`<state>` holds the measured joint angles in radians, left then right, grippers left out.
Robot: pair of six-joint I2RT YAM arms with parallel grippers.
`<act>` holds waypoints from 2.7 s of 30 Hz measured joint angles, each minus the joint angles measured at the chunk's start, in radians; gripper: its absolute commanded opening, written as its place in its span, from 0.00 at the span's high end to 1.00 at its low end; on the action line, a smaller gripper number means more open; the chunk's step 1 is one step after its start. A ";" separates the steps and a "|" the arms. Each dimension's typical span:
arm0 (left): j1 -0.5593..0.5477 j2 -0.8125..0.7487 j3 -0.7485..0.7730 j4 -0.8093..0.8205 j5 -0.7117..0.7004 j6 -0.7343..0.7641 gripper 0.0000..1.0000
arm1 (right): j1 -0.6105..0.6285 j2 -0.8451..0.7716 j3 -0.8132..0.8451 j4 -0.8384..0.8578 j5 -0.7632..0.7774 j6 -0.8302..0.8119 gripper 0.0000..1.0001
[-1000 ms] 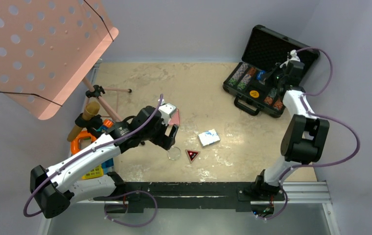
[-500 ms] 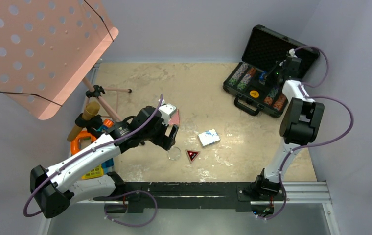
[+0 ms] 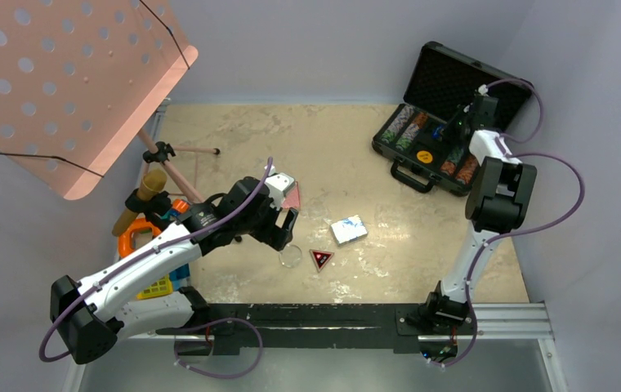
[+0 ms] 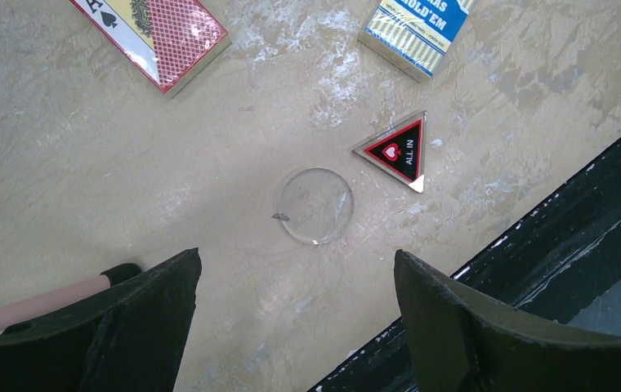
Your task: Pack up texas hold em set
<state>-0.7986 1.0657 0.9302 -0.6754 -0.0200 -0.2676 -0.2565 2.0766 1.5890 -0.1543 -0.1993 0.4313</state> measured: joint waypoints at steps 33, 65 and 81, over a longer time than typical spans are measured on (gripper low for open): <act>0.000 0.000 0.000 0.000 0.006 0.002 0.09 | -0.003 0.095 0.114 -0.105 0.072 -0.027 0.39; 0.000 0.000 0.000 0.000 0.007 0.002 0.10 | -0.004 0.132 0.168 -0.145 0.127 -0.085 0.65; 0.000 0.000 0.000 0.000 0.007 0.002 0.10 | -0.006 0.176 0.206 -0.138 0.092 -0.083 0.65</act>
<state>-0.7986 1.0657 0.9302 -0.6750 -0.0132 -0.2657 -0.2623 2.2524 1.7950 -0.2920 -0.1078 0.3481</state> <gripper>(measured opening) 0.903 0.339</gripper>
